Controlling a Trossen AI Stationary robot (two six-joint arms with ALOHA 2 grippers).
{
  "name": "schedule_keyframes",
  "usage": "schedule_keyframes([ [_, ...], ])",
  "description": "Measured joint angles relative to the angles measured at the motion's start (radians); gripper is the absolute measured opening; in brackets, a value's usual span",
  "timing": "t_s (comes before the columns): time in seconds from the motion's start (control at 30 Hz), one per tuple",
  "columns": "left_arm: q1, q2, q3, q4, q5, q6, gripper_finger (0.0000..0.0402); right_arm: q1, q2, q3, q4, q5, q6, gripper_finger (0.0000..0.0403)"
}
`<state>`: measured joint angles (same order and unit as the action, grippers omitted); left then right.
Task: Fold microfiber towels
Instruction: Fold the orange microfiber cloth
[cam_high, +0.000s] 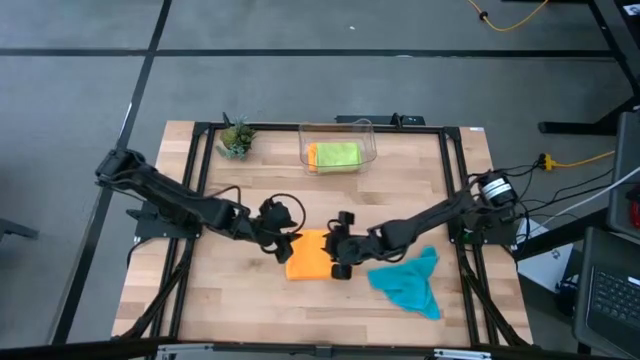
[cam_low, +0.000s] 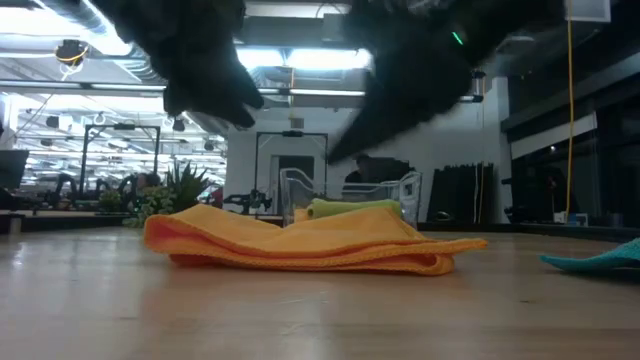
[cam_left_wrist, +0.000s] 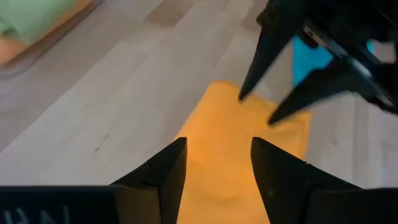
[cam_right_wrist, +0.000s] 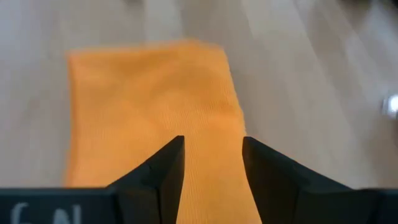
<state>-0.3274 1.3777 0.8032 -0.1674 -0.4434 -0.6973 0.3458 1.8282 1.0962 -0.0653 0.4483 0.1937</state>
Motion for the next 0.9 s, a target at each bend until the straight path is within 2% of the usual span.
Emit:
schedule_keyframes([
  [0.07,0.003,0.022,-0.022,0.029,-0.001,-0.02,0.0172,0.0,-0.016,-0.091,0.071,0.004,0.072,0.0165],
  [0.13,0.007,0.052,-0.057,0.058,-0.005,-0.059,0.0172,-0.009,-0.021,-0.192,0.26,0.003,0.118,0.0165],
  [0.27,0.007,0.147,-0.092,0.28,-0.058,-0.059,0.0172,-0.02,0.008,-0.346,0.716,0.026,0.115,0.0165],
  [0.37,0.003,0.231,-0.094,0.435,-0.104,-0.006,0.0172,-0.024,0.067,-0.388,0.859,0.079,0.114,0.0165],
  [0.57,0.011,0.393,-0.093,0.589,-0.159,-0.005,0.0172,-0.034,0.21,-0.327,0.892,0.108,0.101,0.0165],
  [0.73,-0.001,0.487,-0.095,0.527,-0.196,-0.066,0.0172,-0.048,0.267,-0.322,0.885,0.134,0.111,0.0165],
  [0.9,-0.03,0.499,-0.123,0.494,-0.231,-0.108,0.0172,-0.054,0.268,-0.332,0.835,0.137,0.172,0.0165],
])
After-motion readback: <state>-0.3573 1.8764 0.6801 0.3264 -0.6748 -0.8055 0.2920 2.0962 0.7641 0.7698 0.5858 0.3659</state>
